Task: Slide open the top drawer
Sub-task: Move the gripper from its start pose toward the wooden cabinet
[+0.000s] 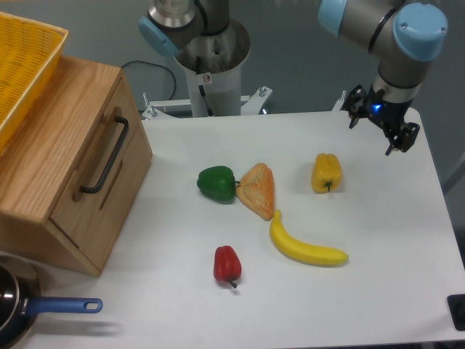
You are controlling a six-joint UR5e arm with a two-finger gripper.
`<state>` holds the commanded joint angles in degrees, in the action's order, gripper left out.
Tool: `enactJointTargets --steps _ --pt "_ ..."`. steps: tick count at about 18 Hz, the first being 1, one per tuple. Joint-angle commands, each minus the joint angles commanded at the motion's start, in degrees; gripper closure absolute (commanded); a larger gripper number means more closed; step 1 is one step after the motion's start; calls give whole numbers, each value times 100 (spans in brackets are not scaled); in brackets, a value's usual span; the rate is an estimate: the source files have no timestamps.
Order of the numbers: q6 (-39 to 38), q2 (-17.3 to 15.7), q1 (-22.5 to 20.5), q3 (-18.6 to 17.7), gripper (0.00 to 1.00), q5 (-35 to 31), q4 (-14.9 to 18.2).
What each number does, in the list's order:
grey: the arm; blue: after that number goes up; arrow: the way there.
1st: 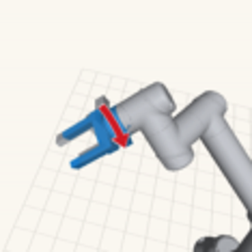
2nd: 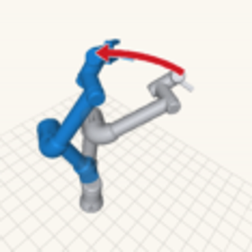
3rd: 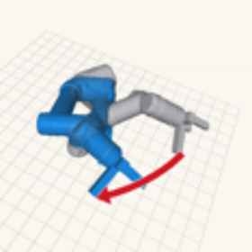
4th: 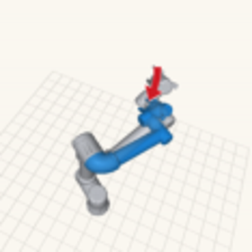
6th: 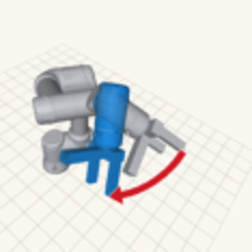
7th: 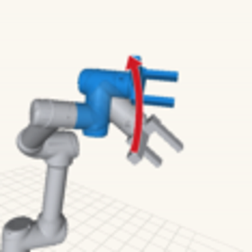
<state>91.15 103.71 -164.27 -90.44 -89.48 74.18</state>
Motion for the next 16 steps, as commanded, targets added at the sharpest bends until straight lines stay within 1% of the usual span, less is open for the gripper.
enactJointTargets --steps 4,5,8,9,11,14,16 --pt "-860 -61 61 -17 0 553 44" --pt "-888 -114 70 -44 0 589 61" --pt "-1107 -228 342 -211 0 607 105" --pt "-1273 -272 369 -211 0 616 201" --pt "-1747 -377 570 -193 0 668 386" --pt "-2774 -422 799 -176 0 756 562" --pt "-3285 -439 966 -158 0 756 606"
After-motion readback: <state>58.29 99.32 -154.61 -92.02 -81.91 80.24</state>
